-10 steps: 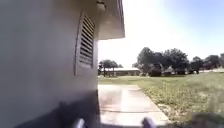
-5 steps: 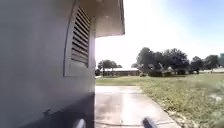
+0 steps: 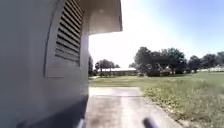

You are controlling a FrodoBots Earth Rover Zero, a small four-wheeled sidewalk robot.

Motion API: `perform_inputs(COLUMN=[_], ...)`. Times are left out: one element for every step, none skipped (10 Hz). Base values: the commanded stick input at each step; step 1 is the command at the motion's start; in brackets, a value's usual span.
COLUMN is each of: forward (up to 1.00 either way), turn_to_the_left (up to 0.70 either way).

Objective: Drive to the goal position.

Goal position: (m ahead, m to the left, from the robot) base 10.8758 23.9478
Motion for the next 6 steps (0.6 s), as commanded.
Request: perform_inputs(forward=[0.70,0.70,0.70,0.70,0.70,0.70], turn_to_the_left=[0.00,0.00,0.00,0.00,0.00,0.00])
